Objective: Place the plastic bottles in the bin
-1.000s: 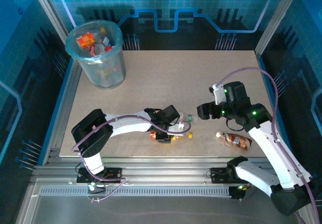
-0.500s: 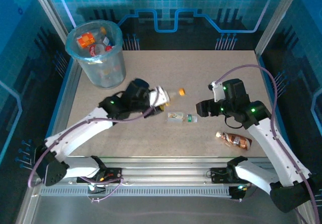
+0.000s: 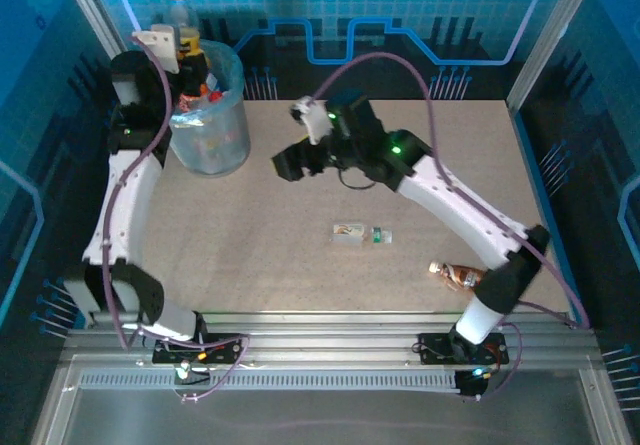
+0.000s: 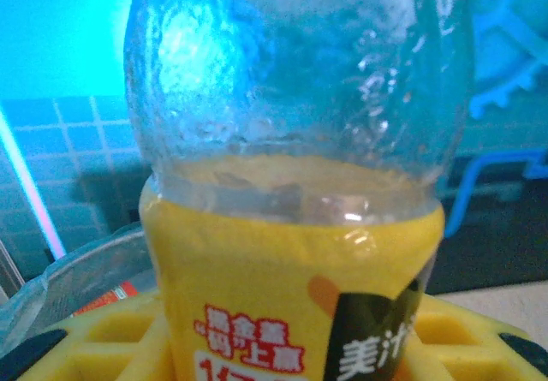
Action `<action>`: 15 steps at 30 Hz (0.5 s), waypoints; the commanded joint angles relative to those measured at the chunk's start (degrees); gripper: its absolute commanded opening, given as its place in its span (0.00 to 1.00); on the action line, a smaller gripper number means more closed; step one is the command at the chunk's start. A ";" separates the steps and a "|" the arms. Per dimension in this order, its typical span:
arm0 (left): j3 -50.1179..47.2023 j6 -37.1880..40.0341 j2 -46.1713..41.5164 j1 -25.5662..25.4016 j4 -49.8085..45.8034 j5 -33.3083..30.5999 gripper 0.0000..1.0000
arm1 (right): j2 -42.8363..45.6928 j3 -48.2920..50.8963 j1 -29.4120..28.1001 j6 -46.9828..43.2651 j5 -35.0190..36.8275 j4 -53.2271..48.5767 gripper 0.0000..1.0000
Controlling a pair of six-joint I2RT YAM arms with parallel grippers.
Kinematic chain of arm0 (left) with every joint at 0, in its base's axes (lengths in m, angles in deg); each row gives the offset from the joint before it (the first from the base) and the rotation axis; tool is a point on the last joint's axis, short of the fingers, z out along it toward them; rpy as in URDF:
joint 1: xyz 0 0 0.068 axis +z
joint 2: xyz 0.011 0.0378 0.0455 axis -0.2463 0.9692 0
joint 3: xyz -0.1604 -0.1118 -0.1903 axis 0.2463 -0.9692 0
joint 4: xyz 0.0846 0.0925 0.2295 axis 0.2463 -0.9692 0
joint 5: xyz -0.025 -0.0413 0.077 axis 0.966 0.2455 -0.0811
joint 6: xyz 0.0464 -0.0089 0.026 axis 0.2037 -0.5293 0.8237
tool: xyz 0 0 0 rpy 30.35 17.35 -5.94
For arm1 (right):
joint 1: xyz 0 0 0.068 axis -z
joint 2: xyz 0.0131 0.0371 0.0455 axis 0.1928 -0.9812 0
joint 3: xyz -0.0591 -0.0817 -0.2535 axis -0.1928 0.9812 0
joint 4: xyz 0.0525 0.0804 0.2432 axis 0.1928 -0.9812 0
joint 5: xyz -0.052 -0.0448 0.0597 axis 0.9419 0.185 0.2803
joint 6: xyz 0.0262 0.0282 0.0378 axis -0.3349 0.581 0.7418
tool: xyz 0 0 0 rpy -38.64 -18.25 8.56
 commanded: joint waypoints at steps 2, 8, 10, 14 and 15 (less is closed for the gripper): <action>6.10 -5.49 7.51 3.75 5.99 2.60 0.45 | -10.36 -14.66 -1.89 -1.20 -5.19 -3.51 0.79; 8.12 -3.64 12.72 7.22 3.58 2.87 0.46 | -21.21 -30.68 -2.65 -2.10 -7.50 -9.64 0.80; 7.15 -0.97 13.10 7.73 3.46 1.90 0.47 | -23.04 -33.42 -2.63 -2.40 -7.70 -10.52 0.80; 7.05 3.53 14.38 8.22 1.38 0.16 0.48 | -24.27 -34.39 -2.53 -2.89 -7.66 -10.48 0.80; 7.39 4.60 14.70 8.30 0.47 -0.11 0.48 | -24.49 -34.36 -2.51 -3.00 -7.59 -10.48 0.80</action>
